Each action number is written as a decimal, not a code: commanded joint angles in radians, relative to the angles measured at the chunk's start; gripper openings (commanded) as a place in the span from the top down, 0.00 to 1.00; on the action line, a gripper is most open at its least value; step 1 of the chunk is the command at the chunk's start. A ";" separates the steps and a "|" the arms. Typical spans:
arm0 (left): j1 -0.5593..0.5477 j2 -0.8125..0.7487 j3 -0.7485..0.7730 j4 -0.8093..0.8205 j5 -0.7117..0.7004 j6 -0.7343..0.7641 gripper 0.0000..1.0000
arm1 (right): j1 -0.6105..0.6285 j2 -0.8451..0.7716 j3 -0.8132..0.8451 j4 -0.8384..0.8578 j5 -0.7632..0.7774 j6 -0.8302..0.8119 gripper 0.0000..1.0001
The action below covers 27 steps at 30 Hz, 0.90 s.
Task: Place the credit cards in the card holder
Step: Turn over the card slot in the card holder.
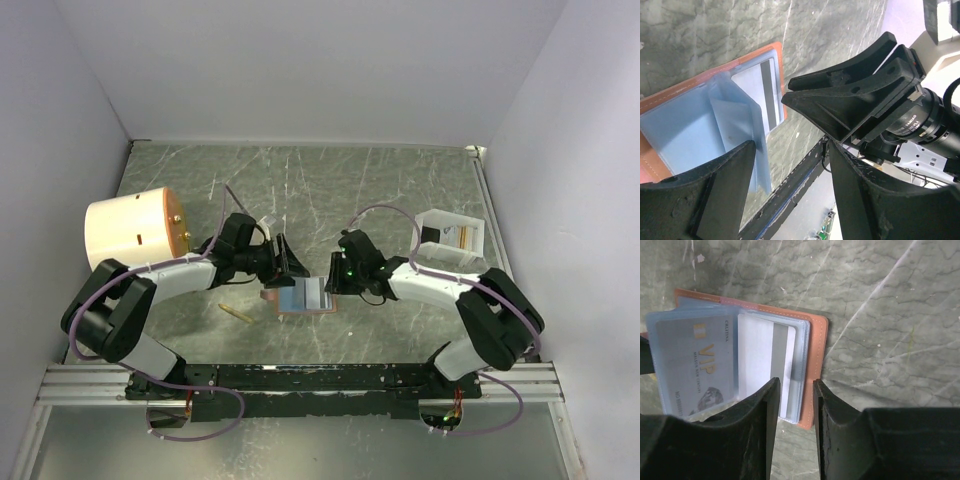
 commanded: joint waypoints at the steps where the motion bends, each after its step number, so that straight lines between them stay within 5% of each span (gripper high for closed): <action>1: -0.016 0.012 0.044 0.037 0.024 -0.010 0.29 | 0.003 -0.064 -0.002 -0.038 0.069 -0.012 0.67; 27: -0.080 0.011 0.106 -0.095 -0.133 0.034 0.29 | 0.004 -0.178 -0.111 0.160 -0.122 0.094 0.65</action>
